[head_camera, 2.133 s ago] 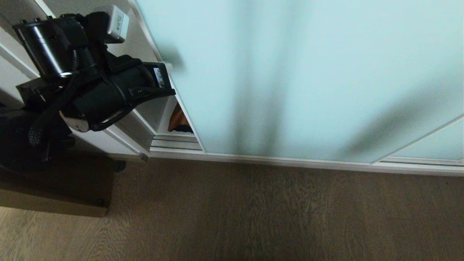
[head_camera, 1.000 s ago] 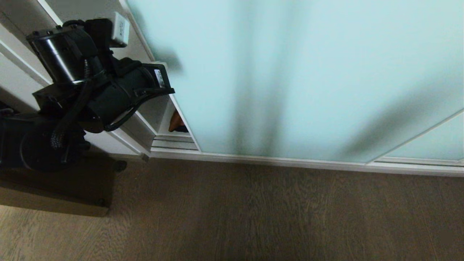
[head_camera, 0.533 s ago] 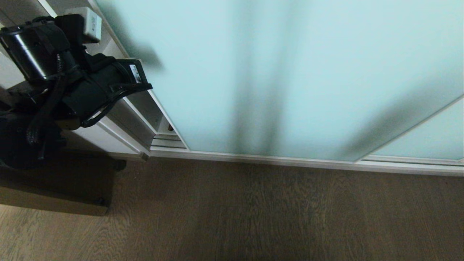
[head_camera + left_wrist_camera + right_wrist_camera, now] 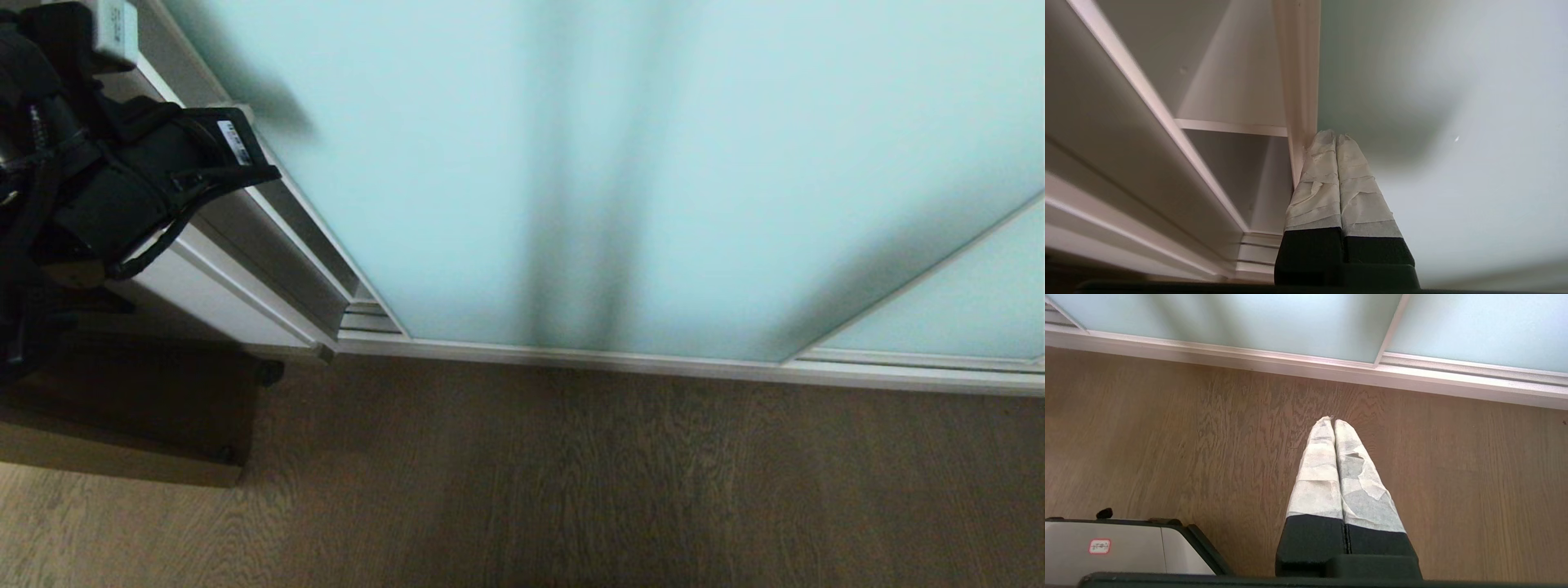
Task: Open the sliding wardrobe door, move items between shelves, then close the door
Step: Close the door
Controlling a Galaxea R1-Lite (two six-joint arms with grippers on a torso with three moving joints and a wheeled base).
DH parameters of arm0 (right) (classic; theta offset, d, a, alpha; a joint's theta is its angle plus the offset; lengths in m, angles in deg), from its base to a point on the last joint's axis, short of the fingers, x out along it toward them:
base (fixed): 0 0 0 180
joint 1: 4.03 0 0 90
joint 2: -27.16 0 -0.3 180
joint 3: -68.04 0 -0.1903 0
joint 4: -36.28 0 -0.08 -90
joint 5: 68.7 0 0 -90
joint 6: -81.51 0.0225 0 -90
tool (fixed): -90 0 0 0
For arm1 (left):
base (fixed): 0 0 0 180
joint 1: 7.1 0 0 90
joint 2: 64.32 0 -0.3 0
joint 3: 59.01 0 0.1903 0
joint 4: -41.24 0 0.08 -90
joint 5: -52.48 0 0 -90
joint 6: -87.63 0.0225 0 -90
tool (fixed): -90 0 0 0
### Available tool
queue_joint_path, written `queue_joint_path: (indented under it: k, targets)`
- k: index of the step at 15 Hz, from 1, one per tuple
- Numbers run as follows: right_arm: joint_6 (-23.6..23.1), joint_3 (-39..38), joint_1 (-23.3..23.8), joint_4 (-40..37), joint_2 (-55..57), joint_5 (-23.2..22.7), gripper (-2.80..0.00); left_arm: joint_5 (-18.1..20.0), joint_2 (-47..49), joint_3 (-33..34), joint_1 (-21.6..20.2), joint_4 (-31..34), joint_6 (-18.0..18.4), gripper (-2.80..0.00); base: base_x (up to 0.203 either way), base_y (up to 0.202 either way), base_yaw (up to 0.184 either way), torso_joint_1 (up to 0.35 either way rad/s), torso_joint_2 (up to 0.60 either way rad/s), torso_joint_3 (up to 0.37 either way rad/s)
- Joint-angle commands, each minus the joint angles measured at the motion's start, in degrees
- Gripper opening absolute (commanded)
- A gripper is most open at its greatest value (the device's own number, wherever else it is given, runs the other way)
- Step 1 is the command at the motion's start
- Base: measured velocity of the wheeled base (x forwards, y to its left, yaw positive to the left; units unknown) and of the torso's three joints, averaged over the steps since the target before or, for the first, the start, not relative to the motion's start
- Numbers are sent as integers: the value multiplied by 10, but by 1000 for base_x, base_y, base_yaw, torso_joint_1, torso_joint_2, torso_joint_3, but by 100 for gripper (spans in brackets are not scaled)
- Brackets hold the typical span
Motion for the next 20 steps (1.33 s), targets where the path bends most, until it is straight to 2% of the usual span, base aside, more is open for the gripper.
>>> queue_joint_path:
  k: [1, 9, 20]
  targets:
    - [0, 0, -1, 0, 0, 0, -280, 5, -4, 1, -30, 1, -1, -280, 0, 0, 0, 0, 0, 0]
    - [0, 0, -1, 0, 0, 0, -280, 30, -2, 2, -108, -2, -5, -280, 0, 0, 0, 0, 0, 0]
    - [0, 0, -1, 0, 0, 0, -280, 38, -4, 0, -156, -3, -14, -280, 0, 0, 0, 0, 0, 0]
